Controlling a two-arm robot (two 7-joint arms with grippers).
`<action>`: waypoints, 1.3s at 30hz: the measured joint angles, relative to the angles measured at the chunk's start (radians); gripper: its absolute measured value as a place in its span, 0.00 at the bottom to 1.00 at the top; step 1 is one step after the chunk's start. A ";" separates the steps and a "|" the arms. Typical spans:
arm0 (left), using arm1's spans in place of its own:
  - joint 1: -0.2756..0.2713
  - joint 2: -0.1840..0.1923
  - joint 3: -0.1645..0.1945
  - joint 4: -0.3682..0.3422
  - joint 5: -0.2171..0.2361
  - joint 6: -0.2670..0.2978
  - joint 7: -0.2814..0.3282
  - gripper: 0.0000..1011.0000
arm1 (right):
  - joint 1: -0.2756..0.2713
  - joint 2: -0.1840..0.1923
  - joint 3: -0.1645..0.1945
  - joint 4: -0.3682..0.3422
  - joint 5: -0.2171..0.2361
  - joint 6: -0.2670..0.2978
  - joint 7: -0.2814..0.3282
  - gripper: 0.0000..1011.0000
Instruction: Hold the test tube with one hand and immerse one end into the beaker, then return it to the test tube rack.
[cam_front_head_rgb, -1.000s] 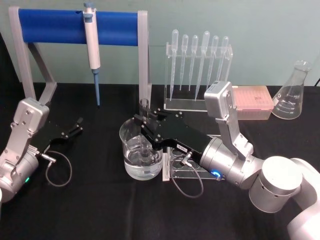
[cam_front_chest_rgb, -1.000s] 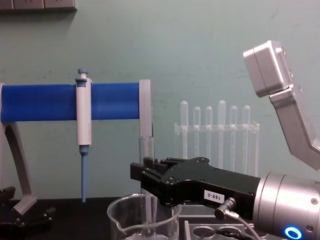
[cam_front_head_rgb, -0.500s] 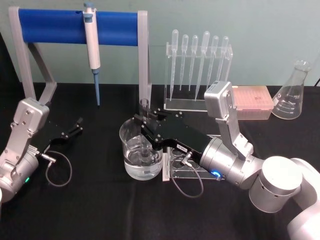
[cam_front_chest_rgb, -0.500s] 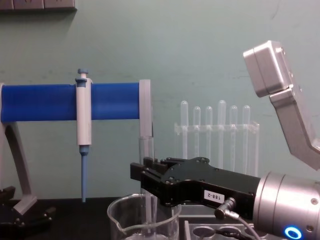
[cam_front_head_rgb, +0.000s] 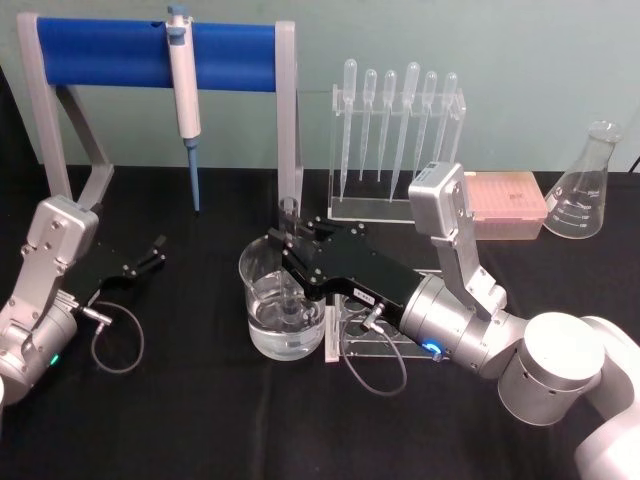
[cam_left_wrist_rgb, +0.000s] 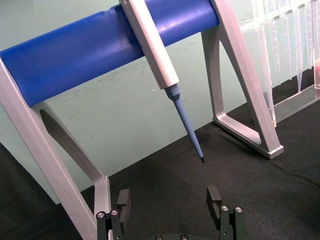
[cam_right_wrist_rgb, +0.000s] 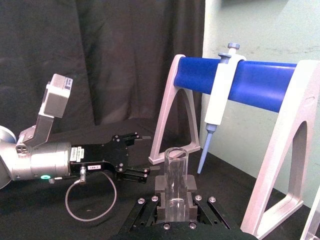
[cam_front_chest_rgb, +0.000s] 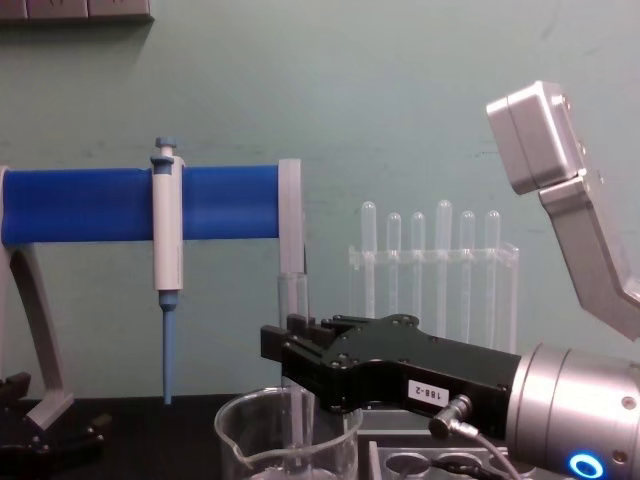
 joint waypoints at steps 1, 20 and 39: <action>0.000 0.000 0.000 0.000 0.000 0.000 0.000 0.99 | 0.000 0.000 0.000 0.000 0.000 0.000 0.000 0.22; 0.000 0.000 0.000 0.000 0.000 0.000 0.000 0.99 | 0.000 0.000 0.000 0.000 0.000 0.000 0.000 0.22; 0.000 0.000 0.000 0.000 0.000 0.000 0.000 0.99 | 0.000 0.000 0.000 0.000 0.000 0.000 0.000 0.22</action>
